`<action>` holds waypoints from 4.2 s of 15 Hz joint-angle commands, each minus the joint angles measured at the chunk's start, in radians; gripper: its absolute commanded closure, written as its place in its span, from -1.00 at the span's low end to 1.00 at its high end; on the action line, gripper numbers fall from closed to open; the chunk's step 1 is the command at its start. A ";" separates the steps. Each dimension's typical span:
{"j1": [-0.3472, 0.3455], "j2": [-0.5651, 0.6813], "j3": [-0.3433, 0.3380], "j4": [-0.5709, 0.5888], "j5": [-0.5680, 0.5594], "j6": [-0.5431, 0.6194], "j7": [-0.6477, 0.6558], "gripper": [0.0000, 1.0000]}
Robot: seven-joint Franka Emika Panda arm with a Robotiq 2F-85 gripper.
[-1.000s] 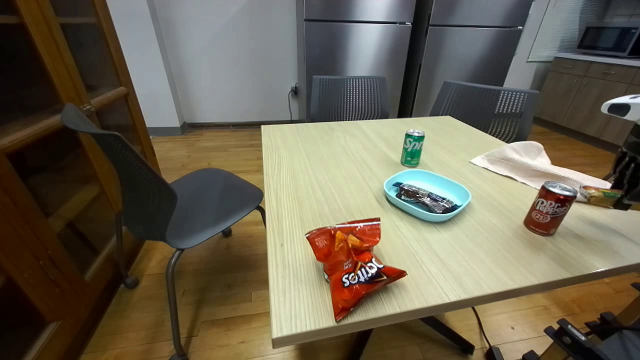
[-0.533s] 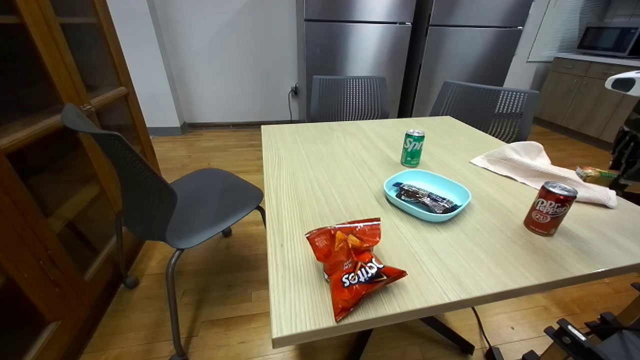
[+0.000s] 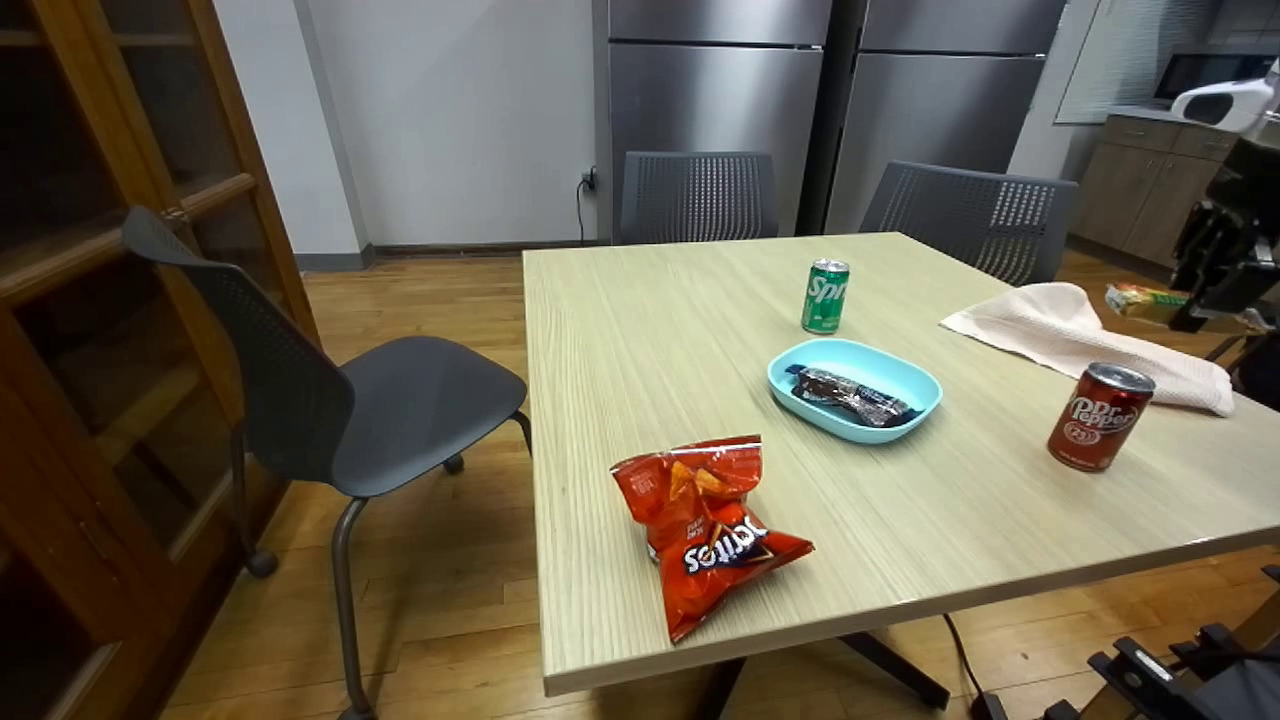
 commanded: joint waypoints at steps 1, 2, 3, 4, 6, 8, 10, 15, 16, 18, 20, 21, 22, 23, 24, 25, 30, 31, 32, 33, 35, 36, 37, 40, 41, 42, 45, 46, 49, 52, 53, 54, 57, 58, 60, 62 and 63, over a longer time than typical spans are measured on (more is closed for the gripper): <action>0.065 -0.064 0.021 -0.003 0.043 -0.056 0.069 0.67; 0.084 -0.067 0.028 0.000 0.068 -0.062 0.078 0.67; 0.103 -0.066 0.036 0.006 0.083 -0.067 0.094 0.67; 0.121 -0.060 0.044 0.013 0.084 -0.064 0.120 0.67; 0.153 -0.047 0.061 0.038 0.094 -0.073 0.170 0.67; 0.180 -0.022 0.078 0.069 0.076 -0.065 0.248 0.67; 0.202 0.007 0.095 0.096 0.088 -0.063 0.294 0.67; 0.228 0.103 0.142 0.165 0.139 -0.062 0.392 0.67; 0.226 0.124 0.156 0.178 0.162 -0.056 0.402 0.67; 0.218 0.179 0.187 0.214 0.204 -0.045 0.408 0.67; 0.210 0.234 0.209 0.258 0.219 -0.054 0.433 0.67; 0.203 0.260 0.221 0.277 0.227 -0.045 0.439 0.67; 0.196 0.288 0.232 0.297 0.234 -0.037 0.445 0.67; 0.194 0.312 0.236 0.318 0.227 -0.040 0.459 0.67; 0.188 0.335 0.245 0.339 0.226 -0.045 0.467 0.67; 0.188 0.357 0.249 0.358 0.217 -0.042 0.481 0.67; 0.178 0.449 0.259 0.437 0.197 -0.050 0.541 0.67; 0.178 0.462 0.258 0.446 0.193 -0.051 0.552 0.67; 0.183 0.474 0.254 0.451 0.185 -0.048 0.571 0.67; 0.183 0.484 0.254 0.454 0.179 -0.046 0.581 0.67; 0.185 0.499 0.253 0.457 0.169 -0.044 0.600 0.67; 0.183 0.502 0.255 0.456 0.165 -0.048 0.606 0.67; 0.182 0.504 0.257 0.457 0.158 -0.052 0.611 0.13; 0.180 0.495 0.260 0.442 0.134 -0.054 0.608 -0.49; 0.179 0.483 0.262 0.430 0.126 -0.053 0.604 -0.61; 0.176 0.473 0.265 0.420 0.120 -0.050 0.598 -0.77; 0.184 0.424 0.253 0.375 0.088 -0.046 0.602 -1.00; 0.180 0.401 0.251 0.354 0.079 -0.038 0.597 -1.00; 0.134 0.346 0.273 0.312 0.091 -0.032 0.558 -1.00; 0.091 0.290 0.268 0.272 0.102 -0.035 0.526 -1.00; 0.079 0.274 0.262 0.259 0.105 -0.033 0.519 -1.00; 0.064 0.258 0.257 0.245 0.110 -0.026 0.509 -1.00; 0.015 0.233 0.246 0.233 0.137 -0.028 0.486 -1.00; 0.005 0.230 0.234 0.234 0.139 -0.026 0.489 -1.00; -0.006 0.228 0.200 0.240 0.130 -0.014 0.504 -1.00; -0.009 0.238 0.162 0.255 0.119 -0.002 0.528 -1.00; -0.017 0.245 0.153 0.265 0.130 -0.008 0.530 -1.00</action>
